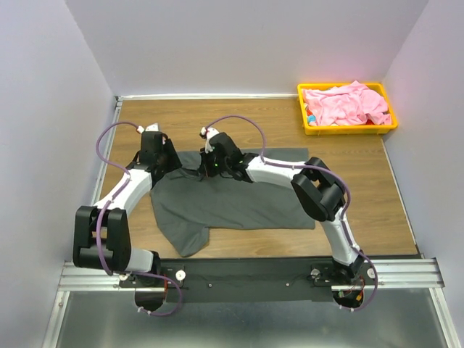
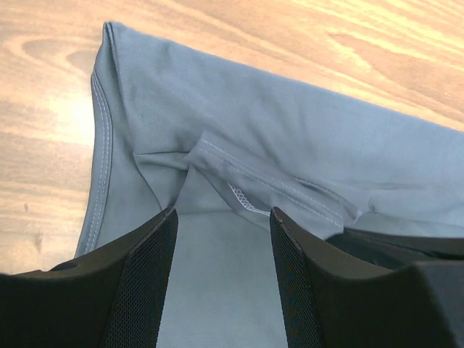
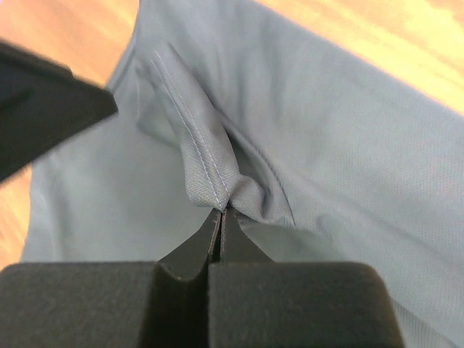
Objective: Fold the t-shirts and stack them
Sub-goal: Fold the tshirt
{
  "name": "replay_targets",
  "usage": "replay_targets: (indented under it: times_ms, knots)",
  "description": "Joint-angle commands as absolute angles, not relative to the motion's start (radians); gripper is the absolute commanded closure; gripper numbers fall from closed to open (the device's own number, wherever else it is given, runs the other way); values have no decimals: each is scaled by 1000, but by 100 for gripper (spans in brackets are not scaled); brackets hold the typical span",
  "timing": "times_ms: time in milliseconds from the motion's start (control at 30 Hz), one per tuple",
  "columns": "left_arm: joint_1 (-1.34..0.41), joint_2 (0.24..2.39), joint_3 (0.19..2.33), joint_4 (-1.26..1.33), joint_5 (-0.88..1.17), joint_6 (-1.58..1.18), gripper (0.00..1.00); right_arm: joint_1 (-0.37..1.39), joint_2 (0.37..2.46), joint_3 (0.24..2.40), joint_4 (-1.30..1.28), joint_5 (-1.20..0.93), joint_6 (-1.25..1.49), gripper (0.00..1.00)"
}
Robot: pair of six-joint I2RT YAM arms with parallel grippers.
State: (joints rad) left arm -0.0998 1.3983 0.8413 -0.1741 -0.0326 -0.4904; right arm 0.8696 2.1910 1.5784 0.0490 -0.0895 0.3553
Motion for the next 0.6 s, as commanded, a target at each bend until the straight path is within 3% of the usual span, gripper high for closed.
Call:
replay_targets:
  times_ms: [0,267,567]
  knots:
    - [-95,1361,810,-193,-41,-508,38,876,2152,1519,3,-167,308,98]
    - [-95,1342,782,-193,-45,-514,38,877,2097,1391,-28,-83,261,98]
    - [-94,1371,779,-195,49,-509,38,876,2125,1416,-34,-77,249,94]
